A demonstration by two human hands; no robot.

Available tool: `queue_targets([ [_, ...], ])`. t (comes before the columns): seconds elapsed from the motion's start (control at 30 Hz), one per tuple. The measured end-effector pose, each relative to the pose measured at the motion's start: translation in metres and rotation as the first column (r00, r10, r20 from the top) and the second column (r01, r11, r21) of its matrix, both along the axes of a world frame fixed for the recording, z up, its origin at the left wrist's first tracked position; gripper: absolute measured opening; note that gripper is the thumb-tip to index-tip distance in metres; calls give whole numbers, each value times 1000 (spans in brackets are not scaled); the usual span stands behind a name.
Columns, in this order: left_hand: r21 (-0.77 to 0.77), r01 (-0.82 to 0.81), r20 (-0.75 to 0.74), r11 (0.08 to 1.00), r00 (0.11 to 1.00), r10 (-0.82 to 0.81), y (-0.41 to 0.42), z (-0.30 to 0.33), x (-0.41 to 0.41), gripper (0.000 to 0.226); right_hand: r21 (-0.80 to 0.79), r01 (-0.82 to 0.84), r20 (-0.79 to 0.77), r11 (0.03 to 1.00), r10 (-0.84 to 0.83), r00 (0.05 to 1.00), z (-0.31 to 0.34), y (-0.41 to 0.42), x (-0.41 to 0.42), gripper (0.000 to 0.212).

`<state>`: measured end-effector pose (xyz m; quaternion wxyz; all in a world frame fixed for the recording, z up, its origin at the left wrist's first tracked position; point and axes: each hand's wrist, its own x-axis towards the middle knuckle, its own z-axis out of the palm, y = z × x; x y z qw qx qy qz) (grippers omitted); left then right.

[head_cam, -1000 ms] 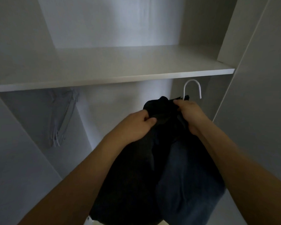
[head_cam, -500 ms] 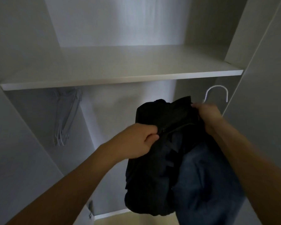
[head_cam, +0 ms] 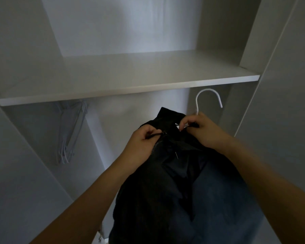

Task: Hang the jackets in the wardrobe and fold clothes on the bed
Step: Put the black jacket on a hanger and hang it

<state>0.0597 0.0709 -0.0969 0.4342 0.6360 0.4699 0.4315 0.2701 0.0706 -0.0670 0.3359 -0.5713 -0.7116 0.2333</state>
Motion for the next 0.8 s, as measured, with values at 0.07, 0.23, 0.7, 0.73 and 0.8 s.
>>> queue_targets([
  [0.07, 40, -58, -28, 997, 998, 59, 3, 2, -2, 11, -37, -39, -76, 999, 36, 996, 1, -6, -2, 28],
  [0.23, 186, -99, -361, 978, 918, 162, 7, 5, -1, 32, -102, -132, -85, 986, 123, 989, -7, -17, -10, 11],
  [0.7, 157, 5, -539, 988, 839, 81, -2, 6, -13, 19, -236, -231, -173, 944, 193, 966, -38, -9, -17, 12],
  [0.73, 159, 23, -535, 987, 842, 67, -4, 6, -14, 17, -233, -252, -249, 939, 193, 949, -36, -9, -16, 14],
  [0.8, 165, 60, -524, 984, 851, 36, -7, 4, -16, 15, -234, -277, -364, 932, 180, 914, -35, -7, -10, 20],
])
